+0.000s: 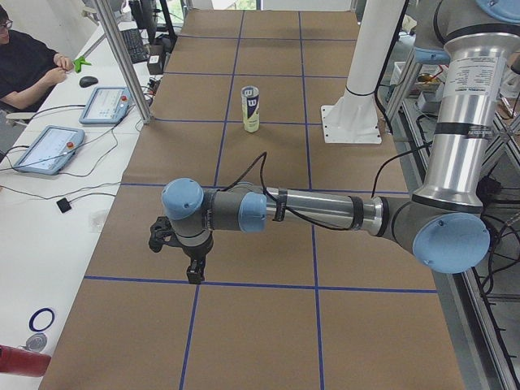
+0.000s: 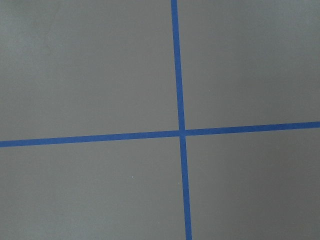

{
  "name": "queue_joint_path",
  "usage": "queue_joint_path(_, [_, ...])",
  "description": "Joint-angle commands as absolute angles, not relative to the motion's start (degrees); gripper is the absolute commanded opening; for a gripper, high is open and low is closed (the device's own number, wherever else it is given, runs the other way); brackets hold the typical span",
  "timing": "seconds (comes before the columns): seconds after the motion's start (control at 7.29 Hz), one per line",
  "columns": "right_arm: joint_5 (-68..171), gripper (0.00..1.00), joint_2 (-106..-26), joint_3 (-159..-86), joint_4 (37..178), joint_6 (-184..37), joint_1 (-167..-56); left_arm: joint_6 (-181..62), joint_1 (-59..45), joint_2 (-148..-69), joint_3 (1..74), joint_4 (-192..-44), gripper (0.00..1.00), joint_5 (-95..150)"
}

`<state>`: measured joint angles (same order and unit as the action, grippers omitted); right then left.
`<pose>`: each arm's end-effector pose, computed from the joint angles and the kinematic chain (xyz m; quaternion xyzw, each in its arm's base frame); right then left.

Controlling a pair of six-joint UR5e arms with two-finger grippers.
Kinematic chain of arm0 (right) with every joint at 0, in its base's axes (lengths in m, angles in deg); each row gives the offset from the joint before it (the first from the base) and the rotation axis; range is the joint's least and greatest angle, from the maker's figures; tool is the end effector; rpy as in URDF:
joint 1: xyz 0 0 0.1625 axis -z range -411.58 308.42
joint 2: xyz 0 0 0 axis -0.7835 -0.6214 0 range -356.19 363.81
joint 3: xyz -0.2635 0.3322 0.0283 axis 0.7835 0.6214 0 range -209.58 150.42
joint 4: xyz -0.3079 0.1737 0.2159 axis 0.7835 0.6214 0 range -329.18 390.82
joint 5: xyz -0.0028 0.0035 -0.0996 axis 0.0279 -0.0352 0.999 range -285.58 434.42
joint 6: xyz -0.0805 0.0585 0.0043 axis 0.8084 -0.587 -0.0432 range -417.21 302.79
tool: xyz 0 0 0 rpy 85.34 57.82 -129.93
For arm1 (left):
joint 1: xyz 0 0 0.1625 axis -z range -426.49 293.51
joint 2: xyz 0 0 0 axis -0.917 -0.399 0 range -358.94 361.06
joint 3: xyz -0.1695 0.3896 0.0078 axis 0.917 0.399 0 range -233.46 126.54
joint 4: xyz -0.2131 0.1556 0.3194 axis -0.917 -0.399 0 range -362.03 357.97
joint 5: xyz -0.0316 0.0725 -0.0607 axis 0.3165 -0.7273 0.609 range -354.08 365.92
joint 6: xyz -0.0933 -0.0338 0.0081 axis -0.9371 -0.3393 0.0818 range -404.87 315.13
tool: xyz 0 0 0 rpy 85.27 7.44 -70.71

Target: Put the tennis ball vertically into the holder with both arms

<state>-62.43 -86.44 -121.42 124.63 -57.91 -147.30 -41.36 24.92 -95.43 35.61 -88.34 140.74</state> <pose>0.1089 -0.4787 0.6486 -0.0004 -0.3979 0.0590 0.9155 -0.0764 -0.5386 0.6141 0.0314 0.3802 0.0231 0.9241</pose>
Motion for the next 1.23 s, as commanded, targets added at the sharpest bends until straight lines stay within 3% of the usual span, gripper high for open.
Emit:
queue_joint_path(0.0, [-62.4,0.99,-86.5,-121.4,124.6,-57.9,-147.4,-41.4,25.0,-95.3,35.4,-88.3,0.99,140.7])
queue_joint_path(1.1, [-62.5,0.99,-86.4,-121.4,124.5,-58.1,-147.3,-41.4,25.1,-93.9,35.1,-88.3,0.99,140.7])
